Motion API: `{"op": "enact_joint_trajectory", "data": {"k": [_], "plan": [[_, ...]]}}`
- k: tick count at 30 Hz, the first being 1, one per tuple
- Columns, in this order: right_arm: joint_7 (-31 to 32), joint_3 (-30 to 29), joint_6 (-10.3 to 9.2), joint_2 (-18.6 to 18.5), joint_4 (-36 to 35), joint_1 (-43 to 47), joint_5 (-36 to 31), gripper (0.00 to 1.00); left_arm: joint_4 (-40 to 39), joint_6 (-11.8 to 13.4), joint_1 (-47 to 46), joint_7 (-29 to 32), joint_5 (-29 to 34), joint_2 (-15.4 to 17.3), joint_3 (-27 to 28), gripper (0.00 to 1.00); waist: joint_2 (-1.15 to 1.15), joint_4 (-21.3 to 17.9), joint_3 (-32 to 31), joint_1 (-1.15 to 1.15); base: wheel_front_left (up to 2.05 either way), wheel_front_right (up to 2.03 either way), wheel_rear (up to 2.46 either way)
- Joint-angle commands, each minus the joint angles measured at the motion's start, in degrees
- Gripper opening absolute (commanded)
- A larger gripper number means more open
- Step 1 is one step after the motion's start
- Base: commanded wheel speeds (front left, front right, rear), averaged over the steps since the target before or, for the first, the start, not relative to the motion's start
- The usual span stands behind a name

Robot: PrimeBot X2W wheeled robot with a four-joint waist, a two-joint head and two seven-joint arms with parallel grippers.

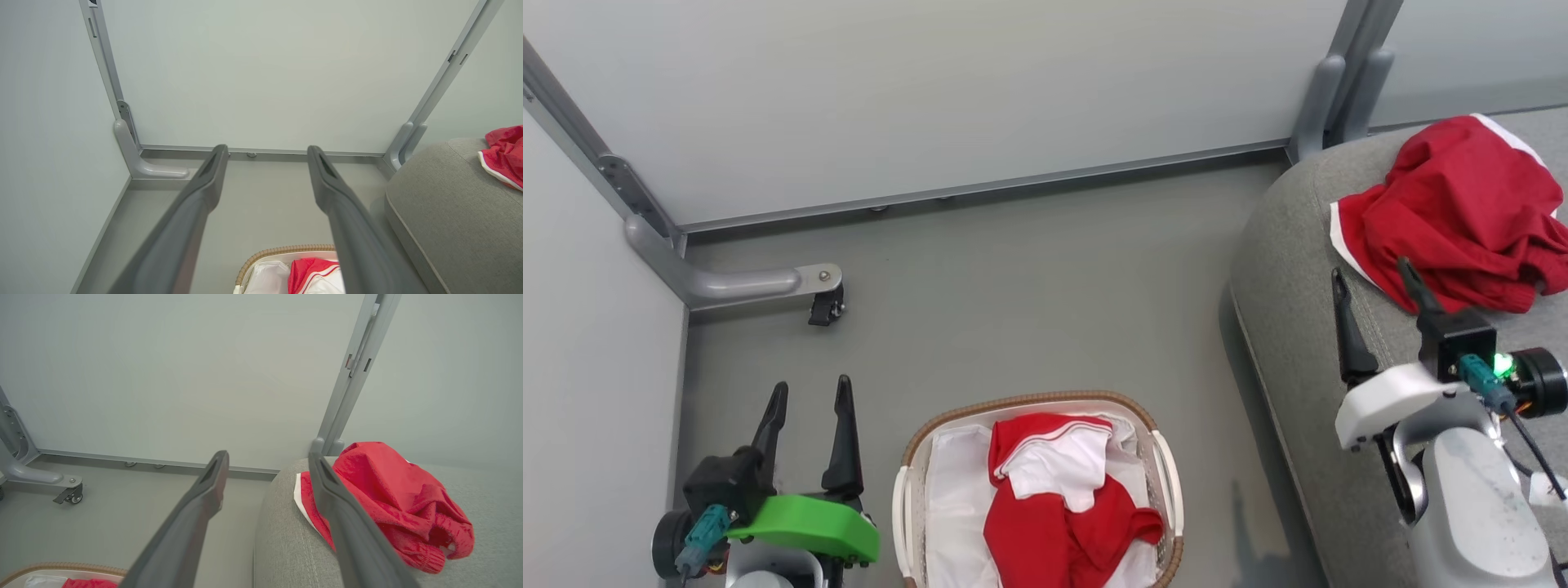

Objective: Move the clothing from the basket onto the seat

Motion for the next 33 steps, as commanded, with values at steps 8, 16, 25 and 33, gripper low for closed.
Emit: {"op": "enact_joint_trajectory", "data": {"k": [8,16,25,33], "plan": [[0.0,5.2,-0.08,0.1,-1.8,7.5,6.4,1.00,-0.3,0.7,4.6,0.0,-1.2,0.0,-0.2,1.00,0.00,1.5,-3.6,0.00,0.00,0.00,0.00],[0.0,7.6,-0.08,0.2,-3.7,11.5,9.1,1.00,-0.8,1.3,7.0,0.0,-2.0,0.0,0.1,1.00,0.00,1.7,-4.5,0.00,0.00,0.00,0.00],[0.0,8.4,-0.08,0.2,-3.5,11.8,9.0,1.00,-0.6,1.7,7.2,0.1,-2.4,0.0,0.0,1.00,0.00,1.7,-4.4,0.00,0.00,0.00,0.00],[0.0,8.7,-0.08,0.2,-3.3,11.6,9.5,1.00,-0.4,1.5,6.8,0.1,-2.0,0.0,-0.1,1.00,0.00,1.6,-4.3,0.00,0.00,0.00,0.00]]}}
